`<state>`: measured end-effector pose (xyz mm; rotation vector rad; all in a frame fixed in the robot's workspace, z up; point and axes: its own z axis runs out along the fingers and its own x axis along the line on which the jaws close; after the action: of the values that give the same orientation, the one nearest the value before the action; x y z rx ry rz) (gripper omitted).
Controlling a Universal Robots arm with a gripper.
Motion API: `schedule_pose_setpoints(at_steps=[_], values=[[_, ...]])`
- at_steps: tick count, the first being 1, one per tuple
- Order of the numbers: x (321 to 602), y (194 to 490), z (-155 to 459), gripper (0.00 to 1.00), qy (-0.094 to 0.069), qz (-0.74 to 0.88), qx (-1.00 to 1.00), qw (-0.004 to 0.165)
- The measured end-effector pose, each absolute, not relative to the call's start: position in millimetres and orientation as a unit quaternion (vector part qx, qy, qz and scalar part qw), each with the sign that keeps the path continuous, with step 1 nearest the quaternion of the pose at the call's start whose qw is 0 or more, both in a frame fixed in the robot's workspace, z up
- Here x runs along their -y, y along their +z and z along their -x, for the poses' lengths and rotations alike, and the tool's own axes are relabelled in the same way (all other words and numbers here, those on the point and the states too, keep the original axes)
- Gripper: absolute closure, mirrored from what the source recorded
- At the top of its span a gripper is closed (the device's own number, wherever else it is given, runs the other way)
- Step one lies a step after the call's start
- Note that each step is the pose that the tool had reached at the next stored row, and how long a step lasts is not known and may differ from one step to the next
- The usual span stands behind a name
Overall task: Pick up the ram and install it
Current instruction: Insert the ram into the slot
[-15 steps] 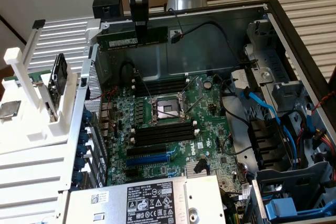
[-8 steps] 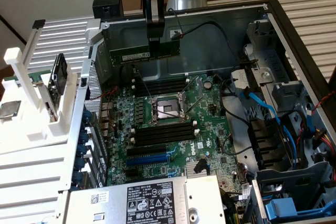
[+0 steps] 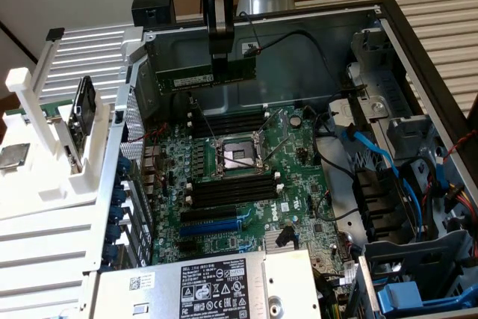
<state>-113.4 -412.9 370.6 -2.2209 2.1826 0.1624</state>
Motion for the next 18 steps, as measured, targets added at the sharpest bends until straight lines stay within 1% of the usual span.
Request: schedule_pose_setpoints(at_steps=[8, 18], values=[[412.9, 370.5, 113.4, 0.88, 0.052, 0.712, -0.700, 0.012], [414.0, 355.6, 105.7, 0.88, 0.050, 0.708, -0.704, 0.013]])
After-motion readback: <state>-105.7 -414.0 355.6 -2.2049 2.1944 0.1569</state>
